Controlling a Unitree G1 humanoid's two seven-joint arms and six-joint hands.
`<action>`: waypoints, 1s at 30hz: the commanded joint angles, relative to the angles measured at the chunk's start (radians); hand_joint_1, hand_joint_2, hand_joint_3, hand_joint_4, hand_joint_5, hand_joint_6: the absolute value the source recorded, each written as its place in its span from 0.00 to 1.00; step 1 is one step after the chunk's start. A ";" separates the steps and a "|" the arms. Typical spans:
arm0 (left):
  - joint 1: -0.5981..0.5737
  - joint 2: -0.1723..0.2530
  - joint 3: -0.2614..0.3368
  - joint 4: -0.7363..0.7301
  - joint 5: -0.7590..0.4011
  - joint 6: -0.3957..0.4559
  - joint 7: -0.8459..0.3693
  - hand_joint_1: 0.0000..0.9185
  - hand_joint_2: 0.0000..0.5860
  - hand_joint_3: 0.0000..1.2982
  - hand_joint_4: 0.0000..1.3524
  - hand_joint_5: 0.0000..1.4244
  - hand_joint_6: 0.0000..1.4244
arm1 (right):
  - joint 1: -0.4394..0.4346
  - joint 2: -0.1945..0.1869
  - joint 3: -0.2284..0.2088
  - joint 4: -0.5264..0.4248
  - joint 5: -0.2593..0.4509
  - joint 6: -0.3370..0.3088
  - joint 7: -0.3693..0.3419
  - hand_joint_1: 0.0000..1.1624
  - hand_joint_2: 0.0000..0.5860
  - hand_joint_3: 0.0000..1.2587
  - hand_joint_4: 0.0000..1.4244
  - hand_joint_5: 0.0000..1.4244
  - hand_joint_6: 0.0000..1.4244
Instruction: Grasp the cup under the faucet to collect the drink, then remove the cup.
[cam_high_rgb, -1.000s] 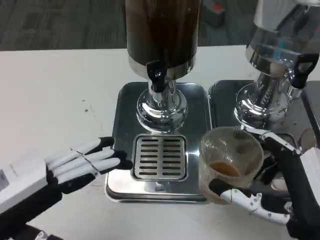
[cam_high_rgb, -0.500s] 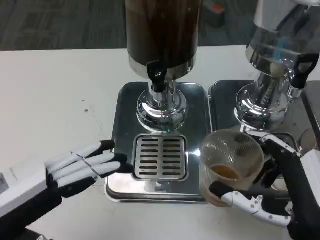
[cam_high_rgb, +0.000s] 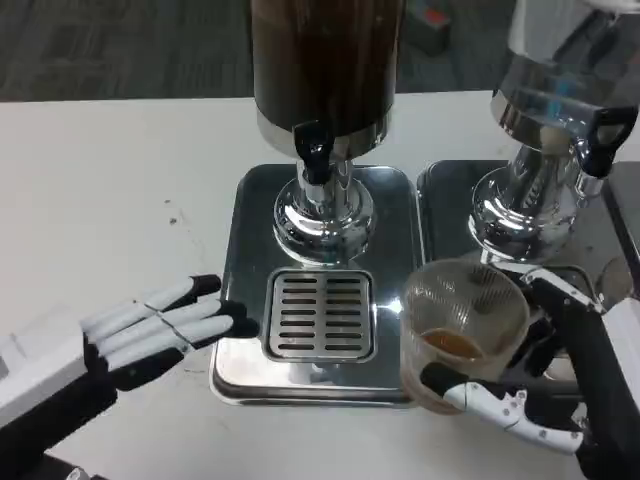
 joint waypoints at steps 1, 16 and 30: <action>0.001 0.009 -0.009 -0.006 -0.014 0.008 0.009 0.00 0.16 0.11 0.00 0.01 0.07 | -0.010 0.001 -0.012 -0.034 0.013 -0.031 -0.004 0.74 0.31 0.45 0.43 0.57 0.64; -0.014 0.017 -0.022 0.008 -0.034 0.021 0.003 0.00 0.16 0.11 0.00 0.01 0.07 | -0.017 0.007 -0.013 -0.025 0.019 -0.033 -0.006 0.75 0.32 0.46 0.43 0.58 0.65; -0.017 0.014 -0.025 0.016 -0.029 0.023 0.003 0.00 0.16 0.12 0.00 0.01 0.07 | -0.018 0.013 -0.015 -0.021 0.026 -0.032 -0.007 0.77 0.31 0.46 0.44 0.59 0.66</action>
